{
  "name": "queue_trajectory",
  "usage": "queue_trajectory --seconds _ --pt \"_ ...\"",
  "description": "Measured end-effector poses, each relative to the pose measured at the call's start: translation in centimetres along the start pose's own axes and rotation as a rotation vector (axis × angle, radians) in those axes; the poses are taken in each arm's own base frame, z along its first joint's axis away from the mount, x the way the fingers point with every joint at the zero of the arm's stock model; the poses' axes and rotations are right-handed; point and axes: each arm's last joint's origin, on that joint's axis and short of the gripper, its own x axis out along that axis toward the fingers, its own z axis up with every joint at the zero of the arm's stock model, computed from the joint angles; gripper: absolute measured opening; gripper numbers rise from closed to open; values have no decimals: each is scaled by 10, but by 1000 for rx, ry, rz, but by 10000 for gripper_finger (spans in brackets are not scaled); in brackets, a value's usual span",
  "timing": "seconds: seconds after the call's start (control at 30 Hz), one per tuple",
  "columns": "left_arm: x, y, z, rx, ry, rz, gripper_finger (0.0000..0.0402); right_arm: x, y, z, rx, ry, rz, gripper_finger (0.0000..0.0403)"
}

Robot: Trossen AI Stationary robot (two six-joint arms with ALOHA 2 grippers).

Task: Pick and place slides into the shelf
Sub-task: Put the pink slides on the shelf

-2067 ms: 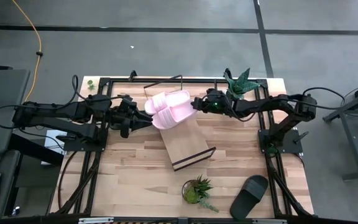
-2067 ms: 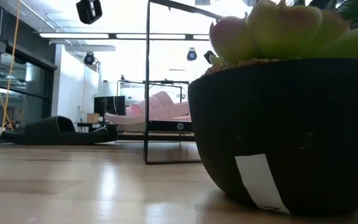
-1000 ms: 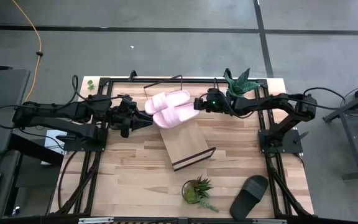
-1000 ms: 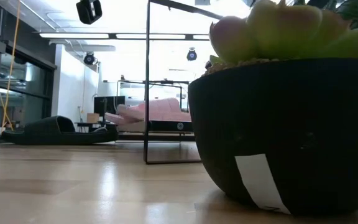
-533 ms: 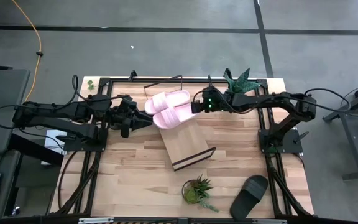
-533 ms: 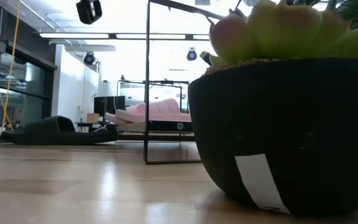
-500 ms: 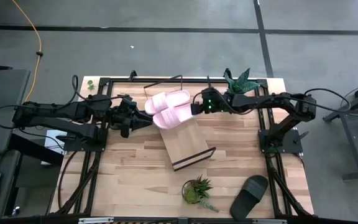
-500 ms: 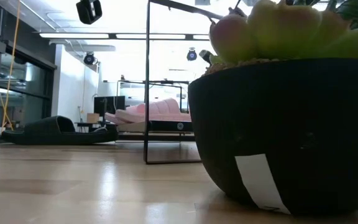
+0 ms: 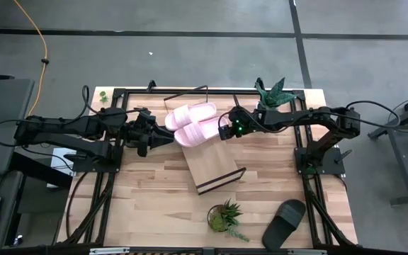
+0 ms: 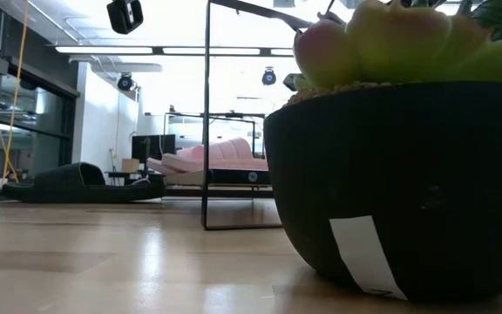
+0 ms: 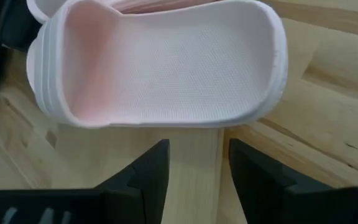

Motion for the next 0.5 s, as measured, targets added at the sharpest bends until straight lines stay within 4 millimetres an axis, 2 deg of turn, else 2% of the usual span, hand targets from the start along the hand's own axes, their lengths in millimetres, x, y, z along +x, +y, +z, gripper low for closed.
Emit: queue_trajectory --seconds 0.3,0.5 --pt "0 0 0 -2 0 0 133 0 -3 0 28 13 -21 152" --pt "0 0 0 -2 0 0 133 0 -5 2 44 10 -32 118"
